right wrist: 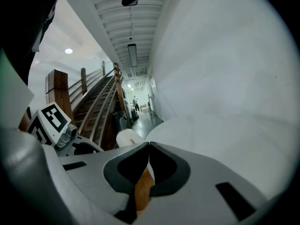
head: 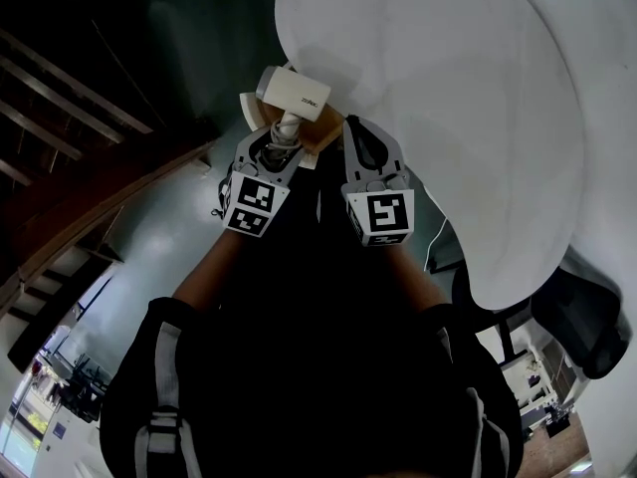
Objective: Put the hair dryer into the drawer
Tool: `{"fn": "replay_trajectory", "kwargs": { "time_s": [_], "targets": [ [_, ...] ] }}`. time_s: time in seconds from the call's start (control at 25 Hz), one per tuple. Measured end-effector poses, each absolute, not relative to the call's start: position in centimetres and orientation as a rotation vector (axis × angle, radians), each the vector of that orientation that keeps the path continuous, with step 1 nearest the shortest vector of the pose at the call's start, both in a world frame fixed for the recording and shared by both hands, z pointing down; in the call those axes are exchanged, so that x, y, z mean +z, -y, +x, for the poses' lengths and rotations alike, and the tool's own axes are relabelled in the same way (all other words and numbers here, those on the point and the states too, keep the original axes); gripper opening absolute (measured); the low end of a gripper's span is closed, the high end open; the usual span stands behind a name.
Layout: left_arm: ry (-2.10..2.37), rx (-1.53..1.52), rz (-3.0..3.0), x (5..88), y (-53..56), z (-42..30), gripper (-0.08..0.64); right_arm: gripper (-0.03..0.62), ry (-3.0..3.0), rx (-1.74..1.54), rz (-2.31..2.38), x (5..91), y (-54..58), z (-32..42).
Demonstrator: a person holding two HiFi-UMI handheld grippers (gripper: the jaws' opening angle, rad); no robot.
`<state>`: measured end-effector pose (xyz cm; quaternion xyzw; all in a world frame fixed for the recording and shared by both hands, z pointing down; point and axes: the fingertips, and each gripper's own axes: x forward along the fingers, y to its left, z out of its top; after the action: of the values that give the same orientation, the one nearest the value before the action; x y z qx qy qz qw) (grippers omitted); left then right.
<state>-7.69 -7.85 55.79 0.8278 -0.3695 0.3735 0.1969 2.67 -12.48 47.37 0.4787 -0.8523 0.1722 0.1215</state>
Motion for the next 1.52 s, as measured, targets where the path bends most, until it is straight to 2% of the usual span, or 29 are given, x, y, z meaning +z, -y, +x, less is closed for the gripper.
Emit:
{"fn": "replay_trajectory", "kwargs": {
  "time_s": [0.72, 1.52],
  "targets": [
    [0.828, 1.288, 2.262, 61.7, 5.1, -10.8, 0.249, 0.025, 2.474, 0.486, 1.269, 51.5, 10.7, -0.2],
    [0.591, 1.463, 2.021, 65.5, 6.7, -9.9, 0.250, 0.025, 2.403, 0.550, 1.114, 58.2, 8.5, -1.4]
  ]
}}
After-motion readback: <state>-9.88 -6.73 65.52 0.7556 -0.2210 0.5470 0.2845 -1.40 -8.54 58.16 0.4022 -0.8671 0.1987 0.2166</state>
